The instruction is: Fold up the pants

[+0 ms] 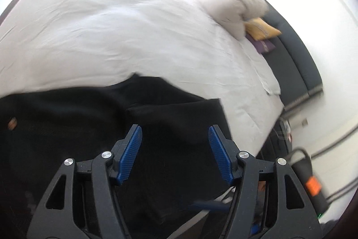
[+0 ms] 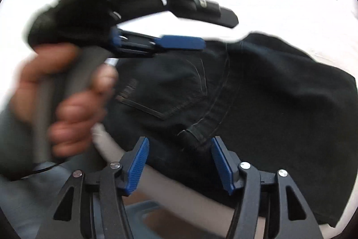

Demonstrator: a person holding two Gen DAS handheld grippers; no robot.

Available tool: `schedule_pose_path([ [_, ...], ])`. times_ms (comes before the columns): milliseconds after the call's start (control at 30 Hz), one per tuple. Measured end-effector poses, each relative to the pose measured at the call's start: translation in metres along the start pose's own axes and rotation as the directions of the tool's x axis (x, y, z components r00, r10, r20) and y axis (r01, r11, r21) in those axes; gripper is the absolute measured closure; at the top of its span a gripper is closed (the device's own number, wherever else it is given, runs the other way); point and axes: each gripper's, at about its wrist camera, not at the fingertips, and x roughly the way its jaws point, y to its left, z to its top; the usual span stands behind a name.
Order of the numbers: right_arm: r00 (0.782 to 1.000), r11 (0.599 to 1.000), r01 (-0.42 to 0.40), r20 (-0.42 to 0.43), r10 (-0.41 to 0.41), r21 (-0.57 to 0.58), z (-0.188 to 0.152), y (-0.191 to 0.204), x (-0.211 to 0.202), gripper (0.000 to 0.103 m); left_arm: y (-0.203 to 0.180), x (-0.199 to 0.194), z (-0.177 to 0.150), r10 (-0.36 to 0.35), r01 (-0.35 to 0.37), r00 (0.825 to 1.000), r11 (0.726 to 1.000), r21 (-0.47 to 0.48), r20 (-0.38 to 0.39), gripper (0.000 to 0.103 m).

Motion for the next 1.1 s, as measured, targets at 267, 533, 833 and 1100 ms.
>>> schedule_pose_path([
  [267, 0.96, 0.898, -0.065, 0.272, -0.063, 0.434, 0.013, -0.17, -0.089, 0.04, -0.028, 0.072, -0.035, 0.115, -0.079, 0.98, 0.974, 0.213, -0.16, 0.042],
  [533, 0.974, 0.778, -0.162, 0.223, 0.029, 0.607, 0.025, -0.281, -0.013, 0.076, -0.006, 0.057, -0.081, 0.161, -0.105, 0.975, 0.941, 0.323, -0.154, 0.043],
  [833, 0.959, 0.813, -0.241, 0.258, 0.117, 0.529, -0.023, -0.192, -0.07, 0.042, 0.013, 0.037, -0.073, 0.22, -0.187, 0.969, 0.949, 0.254, -0.109, 0.042],
  [1100, 0.978, 0.763, -0.198, 0.174, 0.114, 0.615, -0.064, -0.165, -0.052, 0.039, 0.021, 0.042, -0.065, 0.261, -0.227, 0.958, 0.944, 0.24, -0.12, 0.039],
])
